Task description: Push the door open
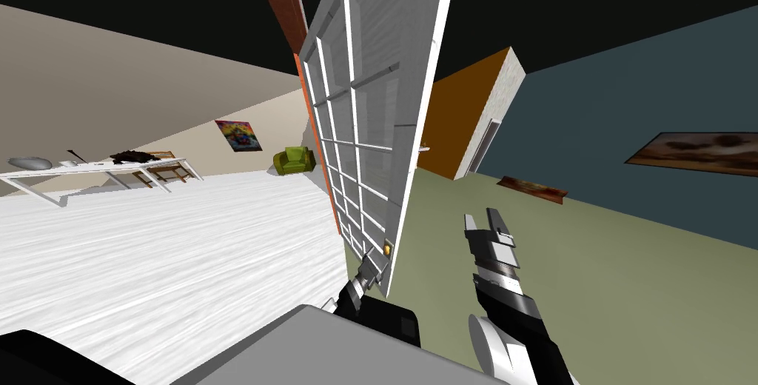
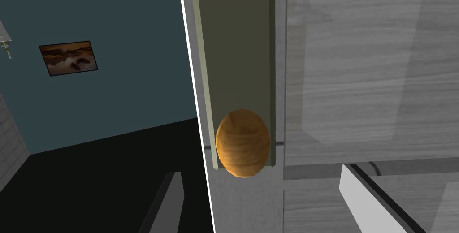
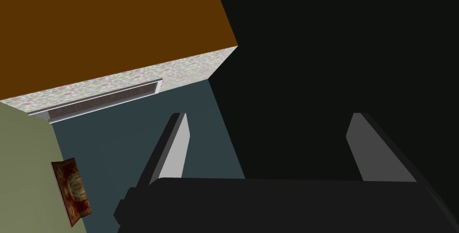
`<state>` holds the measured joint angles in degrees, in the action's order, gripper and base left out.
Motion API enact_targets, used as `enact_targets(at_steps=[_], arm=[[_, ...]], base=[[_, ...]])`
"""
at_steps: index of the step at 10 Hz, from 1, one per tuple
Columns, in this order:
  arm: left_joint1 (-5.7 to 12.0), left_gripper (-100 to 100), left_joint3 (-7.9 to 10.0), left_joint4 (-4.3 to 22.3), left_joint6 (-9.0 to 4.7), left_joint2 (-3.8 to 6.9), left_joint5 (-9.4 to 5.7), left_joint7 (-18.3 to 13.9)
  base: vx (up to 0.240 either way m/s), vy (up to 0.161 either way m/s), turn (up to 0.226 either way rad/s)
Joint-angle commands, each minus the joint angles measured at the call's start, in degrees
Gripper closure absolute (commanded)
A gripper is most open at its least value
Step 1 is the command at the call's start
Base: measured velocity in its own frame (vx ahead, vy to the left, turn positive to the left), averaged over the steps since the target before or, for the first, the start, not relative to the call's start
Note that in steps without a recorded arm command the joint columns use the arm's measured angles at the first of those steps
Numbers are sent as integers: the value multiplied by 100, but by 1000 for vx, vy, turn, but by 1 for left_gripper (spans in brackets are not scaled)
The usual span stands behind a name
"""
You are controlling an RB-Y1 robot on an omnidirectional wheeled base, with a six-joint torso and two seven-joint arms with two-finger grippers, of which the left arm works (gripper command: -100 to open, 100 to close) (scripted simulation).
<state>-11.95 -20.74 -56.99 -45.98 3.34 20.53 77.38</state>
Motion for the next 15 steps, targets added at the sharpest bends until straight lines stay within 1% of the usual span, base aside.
enact_targets(at_steps=[1,2,3,4,9,10,11,12,15], arm=[[35,-100,20,27,12,-49,-4,13],[55,-100,32,41,19,-101,-7,20],[50,-100,28,54,3,-78,-7,20],[50,100,28,54,3,-78,-7,20],[50,100,28,54,3,-78,-7,20],[51,100,26,98,20,-60,-43,-142],[59,100,30,107,17,-54,-63,-213],[79,100,42,129,10,-39,-115,-397],[126,100,69,180,-6,-10,-235,-808]], base=[[185,-131,-19],[184,-135,-14],[63,-55,13],[0,0,0],[-15,10,-4],[5,-8,-21],[13,-12,-14],[14,-17,-16],[21,-24,-23]])
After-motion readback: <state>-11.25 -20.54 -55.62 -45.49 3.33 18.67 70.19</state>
